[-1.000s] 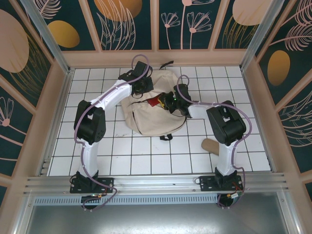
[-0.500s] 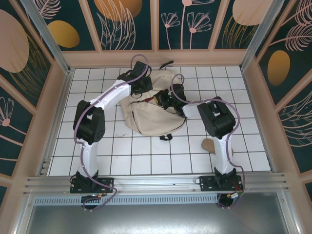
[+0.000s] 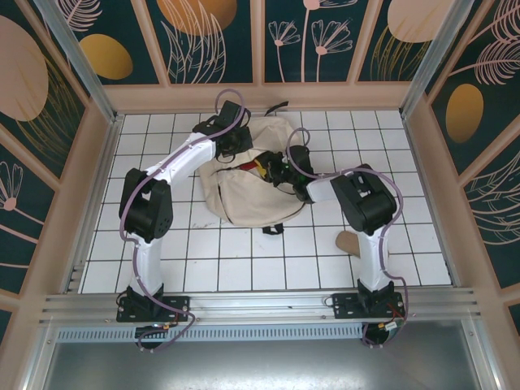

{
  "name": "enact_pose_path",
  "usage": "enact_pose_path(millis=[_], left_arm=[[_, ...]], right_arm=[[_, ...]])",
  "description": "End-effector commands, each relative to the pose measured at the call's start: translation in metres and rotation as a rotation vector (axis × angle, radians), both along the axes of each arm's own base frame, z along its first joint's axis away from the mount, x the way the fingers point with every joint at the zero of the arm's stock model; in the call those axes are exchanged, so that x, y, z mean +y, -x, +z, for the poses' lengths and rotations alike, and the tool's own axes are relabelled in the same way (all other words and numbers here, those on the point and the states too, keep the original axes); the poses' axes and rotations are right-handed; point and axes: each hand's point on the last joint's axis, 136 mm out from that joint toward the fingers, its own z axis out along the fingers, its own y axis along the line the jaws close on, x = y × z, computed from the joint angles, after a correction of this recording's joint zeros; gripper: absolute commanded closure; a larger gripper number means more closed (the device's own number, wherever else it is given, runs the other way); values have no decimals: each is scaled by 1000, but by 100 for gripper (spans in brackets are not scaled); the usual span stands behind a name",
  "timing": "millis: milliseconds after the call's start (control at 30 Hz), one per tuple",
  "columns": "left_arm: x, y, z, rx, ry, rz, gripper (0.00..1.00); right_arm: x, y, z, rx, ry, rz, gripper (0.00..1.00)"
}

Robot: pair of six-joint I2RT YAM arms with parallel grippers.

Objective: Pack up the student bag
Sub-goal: Place the card holder in the student bag.

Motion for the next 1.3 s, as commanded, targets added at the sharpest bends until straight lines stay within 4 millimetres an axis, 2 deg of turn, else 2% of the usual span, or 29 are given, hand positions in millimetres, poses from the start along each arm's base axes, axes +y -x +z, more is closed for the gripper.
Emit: enact_pose_path(millis=[0, 100, 300, 400, 600, 733, 833, 933, 1000, 1133, 1267], left_arm=[[-7, 2, 22, -45, 33, -29, 100], [-7, 2, 22, -45, 37, -29, 100], [-7, 3, 22, -42, 39, -30, 100], [-7, 4, 21, -40, 37, -32, 100], [-7, 3, 22, -44, 39, -32, 100], [-6, 4, 20, -43, 36, -33, 100], [-6, 5, 19, -42, 36, -33, 100], [-7, 4, 17, -39, 39, -33, 100], [-7, 4, 17, -38, 41, -34, 100], [-8, 5, 17, -36, 43, -35, 100], [-8, 5, 18, -39, 46, -37, 100]], right_arm=[[-2, 9, 17, -6, 10, -10, 66], [-4, 8, 13, 17, 31, -16, 69], [-6, 5, -13, 110, 92, -32, 73], [-3, 8, -18, 132, 101, -12, 66], [-3, 18, 0, 127, 100, 33, 55], [-12, 28, 0, 157, 158, 37, 54], [-15, 29, 2, 148, 157, 23, 57], [-12, 22, 2, 148, 152, 28, 66], [-11, 17, -2, 153, 163, 21, 71], [-11, 11, -16, 180, 188, 9, 74], [-8, 6, -19, 167, 181, 16, 81]])
